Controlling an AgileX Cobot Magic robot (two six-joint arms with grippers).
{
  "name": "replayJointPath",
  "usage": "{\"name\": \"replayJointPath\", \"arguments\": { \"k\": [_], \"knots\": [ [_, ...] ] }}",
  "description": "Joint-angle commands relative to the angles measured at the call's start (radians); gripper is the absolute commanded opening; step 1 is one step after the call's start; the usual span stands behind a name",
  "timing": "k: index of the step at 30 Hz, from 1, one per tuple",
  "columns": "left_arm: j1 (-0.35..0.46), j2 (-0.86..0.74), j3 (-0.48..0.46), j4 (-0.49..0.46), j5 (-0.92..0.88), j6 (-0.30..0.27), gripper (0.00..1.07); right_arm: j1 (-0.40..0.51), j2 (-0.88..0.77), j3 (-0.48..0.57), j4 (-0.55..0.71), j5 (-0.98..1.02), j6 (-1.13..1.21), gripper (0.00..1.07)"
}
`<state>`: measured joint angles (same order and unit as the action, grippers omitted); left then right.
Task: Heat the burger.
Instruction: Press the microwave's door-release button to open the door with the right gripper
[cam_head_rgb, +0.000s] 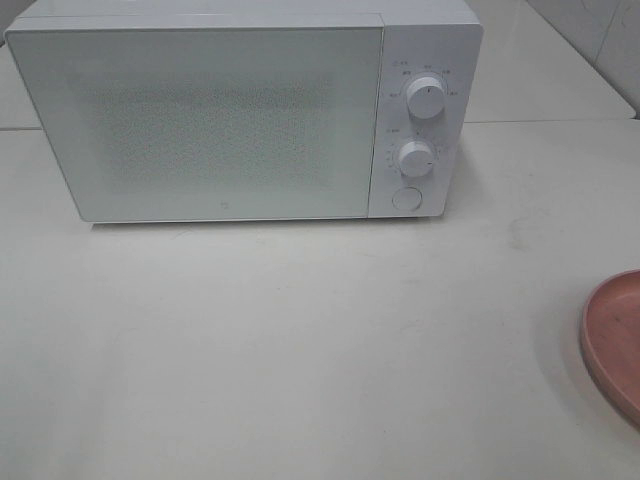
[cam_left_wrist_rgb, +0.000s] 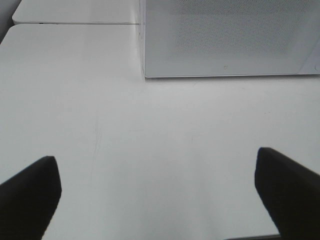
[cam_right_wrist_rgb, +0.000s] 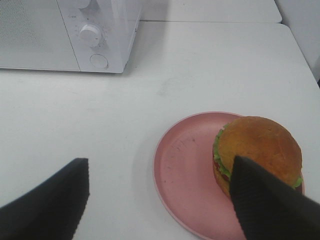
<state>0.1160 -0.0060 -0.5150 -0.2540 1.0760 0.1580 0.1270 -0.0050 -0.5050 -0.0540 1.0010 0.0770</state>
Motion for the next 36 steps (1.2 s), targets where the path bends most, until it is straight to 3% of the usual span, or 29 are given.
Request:
{"name": "replayJointPath", "arguments": {
  "k": [1,18,22,36],
  "knots": [
    [-0.004,-0.023,0.000,-0.005,-0.009,-0.003,0.98,-0.004,-0.026,0.002,-0.001,-0.007,0.006,0.75],
    [-0.004,-0.023,0.000,-0.005,-0.009,-0.003,0.98,-0.004,-0.014,-0.026,-0.001,-0.023,0.010,0.75],
    [-0.004,-0.023,0.000,-0.005,-0.009,-0.003,0.98,-0.004,0.060,-0.077,-0.004,-0.042,0.013,0.75],
    [-0.004,-0.023,0.000,-0.005,-0.009,-0.003,0.98,-0.004,0.264,-0.078,-0.004,-0.219,0.013,0.75]
  ]
}}
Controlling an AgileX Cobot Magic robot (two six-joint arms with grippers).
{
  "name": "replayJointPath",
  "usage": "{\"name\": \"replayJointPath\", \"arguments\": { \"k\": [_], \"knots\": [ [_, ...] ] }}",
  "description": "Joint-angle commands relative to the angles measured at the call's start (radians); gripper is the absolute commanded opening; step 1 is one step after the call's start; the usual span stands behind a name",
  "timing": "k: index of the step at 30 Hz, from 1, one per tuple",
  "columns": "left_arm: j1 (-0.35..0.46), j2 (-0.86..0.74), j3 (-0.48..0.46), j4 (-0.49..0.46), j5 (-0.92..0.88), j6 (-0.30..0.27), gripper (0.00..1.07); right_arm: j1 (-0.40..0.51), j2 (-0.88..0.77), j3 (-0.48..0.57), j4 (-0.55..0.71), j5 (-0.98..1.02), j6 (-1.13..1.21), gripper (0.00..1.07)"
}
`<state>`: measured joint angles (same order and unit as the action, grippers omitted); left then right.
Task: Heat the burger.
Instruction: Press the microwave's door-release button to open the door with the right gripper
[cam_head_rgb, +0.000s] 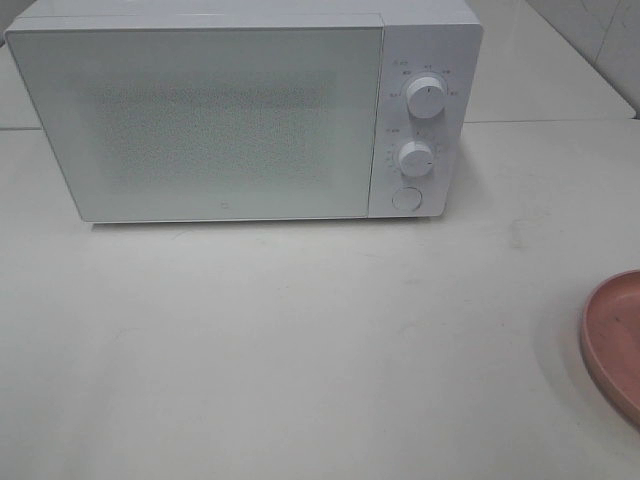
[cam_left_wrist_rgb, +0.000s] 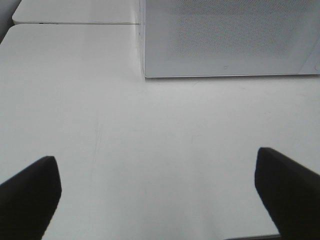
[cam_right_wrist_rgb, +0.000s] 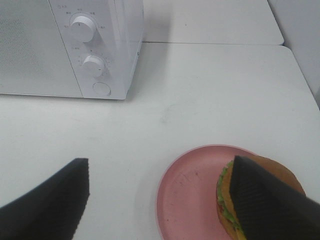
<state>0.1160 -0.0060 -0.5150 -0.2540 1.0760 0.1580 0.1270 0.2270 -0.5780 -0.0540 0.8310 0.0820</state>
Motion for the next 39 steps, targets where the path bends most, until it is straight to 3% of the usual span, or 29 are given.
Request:
{"name": "replayJointPath", "arguments": {
  "k": [1,24,39],
  "knots": [
    [-0.004,-0.023,0.000,-0.005,-0.009,-0.003,0.98,-0.004,0.056,0.000,-0.004,-0.080,0.011,0.75],
    [-0.004,-0.023,0.000,-0.005,-0.009,-0.003,0.98,-0.004,0.370,0.000,-0.001,-0.445,0.020,0.75],
    [-0.004,-0.023,0.000,-0.005,-0.009,-0.003,0.98,-0.004,0.680,0.000,-0.006,-0.783,0.023,0.75]
  ]
}}
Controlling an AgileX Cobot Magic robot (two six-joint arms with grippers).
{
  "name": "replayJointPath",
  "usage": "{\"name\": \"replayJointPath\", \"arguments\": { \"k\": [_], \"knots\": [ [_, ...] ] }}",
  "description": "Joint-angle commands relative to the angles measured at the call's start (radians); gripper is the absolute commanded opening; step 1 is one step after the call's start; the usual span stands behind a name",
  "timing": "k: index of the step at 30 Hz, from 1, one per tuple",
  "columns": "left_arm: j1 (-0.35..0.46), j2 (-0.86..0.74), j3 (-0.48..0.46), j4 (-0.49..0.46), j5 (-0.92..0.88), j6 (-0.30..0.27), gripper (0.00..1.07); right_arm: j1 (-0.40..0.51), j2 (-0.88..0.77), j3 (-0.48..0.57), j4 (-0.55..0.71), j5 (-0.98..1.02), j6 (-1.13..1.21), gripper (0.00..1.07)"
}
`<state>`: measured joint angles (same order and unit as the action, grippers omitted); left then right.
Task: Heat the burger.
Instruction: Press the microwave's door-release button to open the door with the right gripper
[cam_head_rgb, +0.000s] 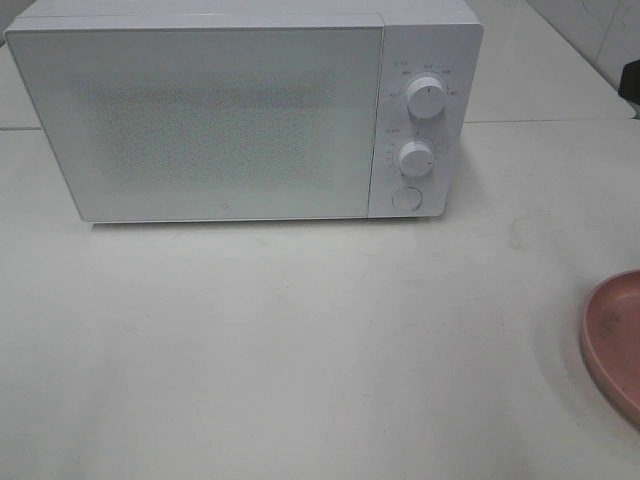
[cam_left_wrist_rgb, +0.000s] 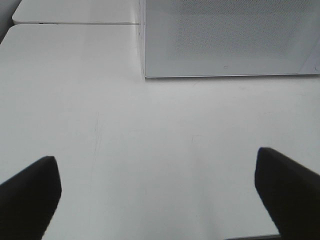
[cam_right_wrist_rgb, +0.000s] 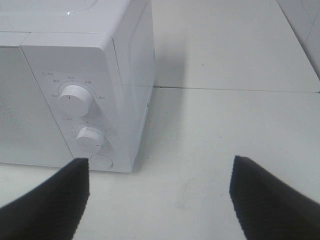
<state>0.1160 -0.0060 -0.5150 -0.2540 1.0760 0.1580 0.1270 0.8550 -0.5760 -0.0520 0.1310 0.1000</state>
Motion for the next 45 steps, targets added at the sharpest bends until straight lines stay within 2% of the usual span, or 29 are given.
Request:
{"name": "replayJointPath", "arguments": {
  "k": [1,3,7,11,13,17,21,22,24,25,28,30,31,32,35,42,45],
  "knots": [
    [-0.004,-0.023,0.000,-0.005,-0.009,-0.003,0.98,-0.004,0.052,-0.002,-0.008,-0.083,0.005,0.75],
    [-0.004,-0.023,0.000,-0.005,-0.009,-0.003,0.98,-0.004,0.148,-0.002,-0.015,-0.184,0.001,0.75],
    [-0.004,-0.023,0.000,-0.005,-0.009,-0.003,0.98,-0.004,0.206,0.000,-0.033,-0.260,-0.001,0.75],
    [-0.004,-0.023,0.000,-0.005,-0.009,-0.003,0.98,-0.004,0.292,0.061,-0.031,-0.476,-0.042,0.75],
    [-0.004,-0.023,0.000,-0.005,-0.009,-0.003,0.98,-0.004,0.304,0.076,-0.024,-0.518,-0.057,0.75],
    [-0.004,-0.023,0.000,-0.005,-0.009,-0.003,0.98,-0.003,0.355,0.139,0.052,-0.685,-0.133,0.75],
    [-0.004,-0.023,0.000,-0.005,-0.009,-0.003,0.98,0.019,0.383,0.174,0.138,-0.755,-0.191,0.75],
    [-0.004,-0.023,0.000,-0.005,-0.009,-0.003,0.98,0.042,0.406,0.193,0.232,-0.820,-0.308,0.75],
    [-0.004,-0.023,0.000,-0.005,-0.009,-0.003,0.98,0.056,0.417,0.197,0.280,-0.851,-0.353,0.75],
    [-0.004,-0.023,0.000,-0.005,-0.009,-0.003,0.98,0.112,0.443,0.209,0.386,-0.935,-0.409,0.75],
    [-0.004,-0.023,0.000,-0.005,-0.009,-0.003,0.98,0.161,0.470,0.221,0.445,-1.017,-0.451,0.75],
    [-0.004,-0.023,0.000,-0.005,-0.009,-0.003,0.98,0.239,0.511,0.242,0.516,-1.113,-0.473,0.75],
    [-0.004,-0.023,0.000,-0.005,-0.009,-0.003,0.98,0.239,0.511,0.242,0.516,-1.113,-0.473,0.75],
    [-0.004,-0.023,0.000,-0.005,-0.009,-0.003,0.98,0.285,0.540,0.248,0.555,-1.152,-0.473,0.75],
    [-0.004,-0.023,0.000,-0.005,-0.009,-0.003,0.98,0.342,0.594,0.248,0.582,-1.190,-0.473,0.75],
    [-0.004,-0.023,0.000,-0.005,-0.009,-0.003,0.98,0.421,0.691,0.248,0.592,-1.278,-0.469,0.75],
    [-0.004,-0.023,0.000,-0.005,-0.009,-0.003,0.98,0.474,0.743,0.248,0.639,-1.324,-0.443,0.75]
  ]
}}
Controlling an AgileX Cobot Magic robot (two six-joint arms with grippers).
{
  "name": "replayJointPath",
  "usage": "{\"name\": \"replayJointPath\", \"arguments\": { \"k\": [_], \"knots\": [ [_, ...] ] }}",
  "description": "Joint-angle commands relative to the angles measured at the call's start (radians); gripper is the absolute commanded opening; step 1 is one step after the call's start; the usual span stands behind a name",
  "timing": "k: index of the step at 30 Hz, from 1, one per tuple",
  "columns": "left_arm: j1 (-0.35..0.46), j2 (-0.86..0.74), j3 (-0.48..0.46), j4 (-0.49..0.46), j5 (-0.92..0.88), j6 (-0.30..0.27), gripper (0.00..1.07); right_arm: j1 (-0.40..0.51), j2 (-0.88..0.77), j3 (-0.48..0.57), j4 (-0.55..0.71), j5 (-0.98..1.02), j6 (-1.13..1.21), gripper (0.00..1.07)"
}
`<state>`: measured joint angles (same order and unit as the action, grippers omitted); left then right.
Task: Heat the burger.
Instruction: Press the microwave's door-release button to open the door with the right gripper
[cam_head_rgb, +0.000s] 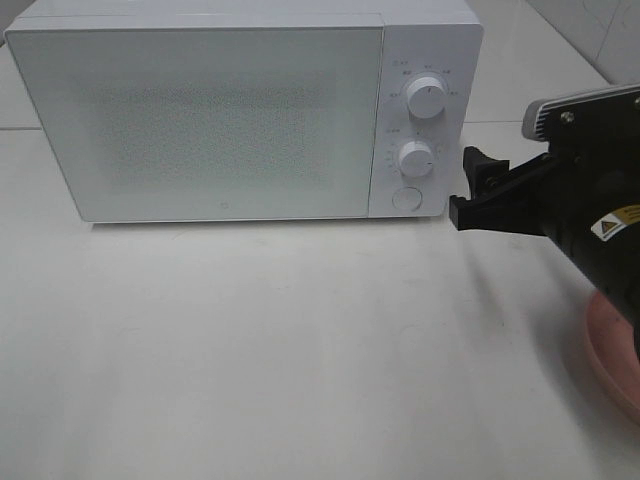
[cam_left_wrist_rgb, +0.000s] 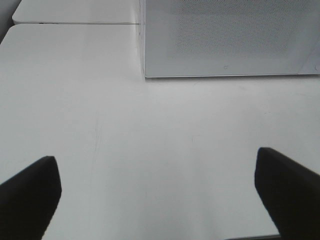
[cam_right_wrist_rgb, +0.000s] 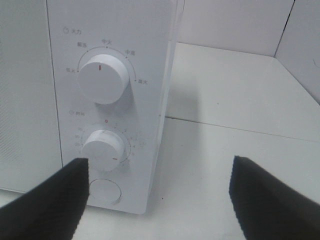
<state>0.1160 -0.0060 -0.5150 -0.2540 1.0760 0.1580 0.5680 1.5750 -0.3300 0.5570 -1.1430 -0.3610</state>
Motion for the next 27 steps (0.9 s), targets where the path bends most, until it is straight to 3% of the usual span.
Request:
{"name": "replayJointPath", "arguments": {
  "k": [1,12,21,27],
  "knots": [
    [-0.004,-0.023,0.000,-0.005,-0.009,-0.003,0.98,0.063,0.046,0.002,0.064,-0.078,0.019,0.75],
    [-0.004,-0.023,0.000,-0.005,-0.009,-0.003,0.98,0.176,0.147,0.002,0.159,-0.175,0.018,0.75],
    [-0.004,-0.023,0.000,-0.005,-0.009,-0.003,0.98,0.176,0.149,0.002,0.161,-0.182,0.040,0.75],
    [-0.004,-0.023,0.000,-0.005,-0.009,-0.003,0.98,0.176,0.149,0.002,0.161,-0.168,0.245,0.75]
  ]
}}
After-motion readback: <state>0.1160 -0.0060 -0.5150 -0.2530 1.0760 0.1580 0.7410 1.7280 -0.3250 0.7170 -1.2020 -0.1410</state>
